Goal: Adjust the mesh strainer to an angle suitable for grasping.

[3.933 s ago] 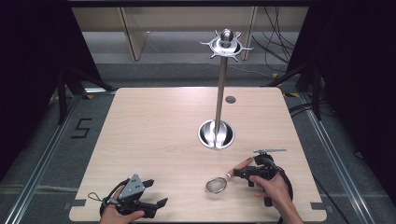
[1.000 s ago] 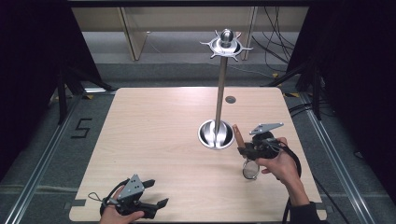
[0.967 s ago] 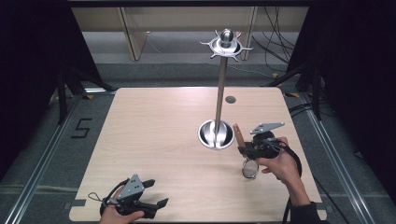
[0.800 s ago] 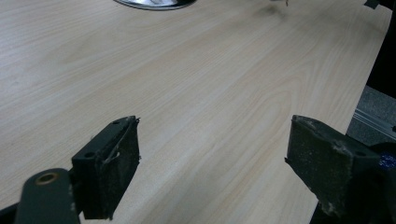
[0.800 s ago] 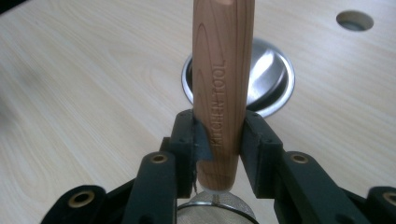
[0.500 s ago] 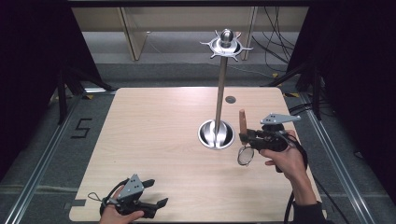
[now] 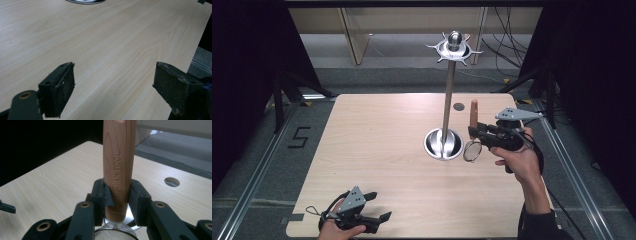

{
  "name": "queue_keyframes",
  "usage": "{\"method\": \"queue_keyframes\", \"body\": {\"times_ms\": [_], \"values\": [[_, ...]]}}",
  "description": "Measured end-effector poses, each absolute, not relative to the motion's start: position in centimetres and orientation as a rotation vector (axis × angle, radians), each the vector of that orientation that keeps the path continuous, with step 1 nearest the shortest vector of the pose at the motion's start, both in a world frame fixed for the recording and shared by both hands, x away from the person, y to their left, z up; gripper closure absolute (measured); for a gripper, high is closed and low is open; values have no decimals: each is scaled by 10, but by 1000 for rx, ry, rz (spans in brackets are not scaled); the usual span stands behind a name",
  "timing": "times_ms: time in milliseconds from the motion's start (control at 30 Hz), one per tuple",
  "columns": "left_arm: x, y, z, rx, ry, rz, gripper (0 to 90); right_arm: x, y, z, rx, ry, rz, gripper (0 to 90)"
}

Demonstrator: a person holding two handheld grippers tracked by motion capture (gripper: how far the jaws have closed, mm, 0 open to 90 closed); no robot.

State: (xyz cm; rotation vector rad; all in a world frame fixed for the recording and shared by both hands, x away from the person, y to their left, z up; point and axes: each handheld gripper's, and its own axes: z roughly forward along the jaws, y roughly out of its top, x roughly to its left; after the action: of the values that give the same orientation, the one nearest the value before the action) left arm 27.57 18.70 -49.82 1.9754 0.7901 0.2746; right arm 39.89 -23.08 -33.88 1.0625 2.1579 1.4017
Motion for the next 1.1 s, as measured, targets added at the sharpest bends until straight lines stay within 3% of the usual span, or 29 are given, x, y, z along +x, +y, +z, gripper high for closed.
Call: {"method": "queue_keyframes", "body": {"times_ms": [567,1100], "values": [[275,186,-499,1957,810,264,165,403,-220,-286,982,2065,1459,688],[275,187,-498,1976,814,268,165,408,-212,-259,966,2043,1468,688]]}}
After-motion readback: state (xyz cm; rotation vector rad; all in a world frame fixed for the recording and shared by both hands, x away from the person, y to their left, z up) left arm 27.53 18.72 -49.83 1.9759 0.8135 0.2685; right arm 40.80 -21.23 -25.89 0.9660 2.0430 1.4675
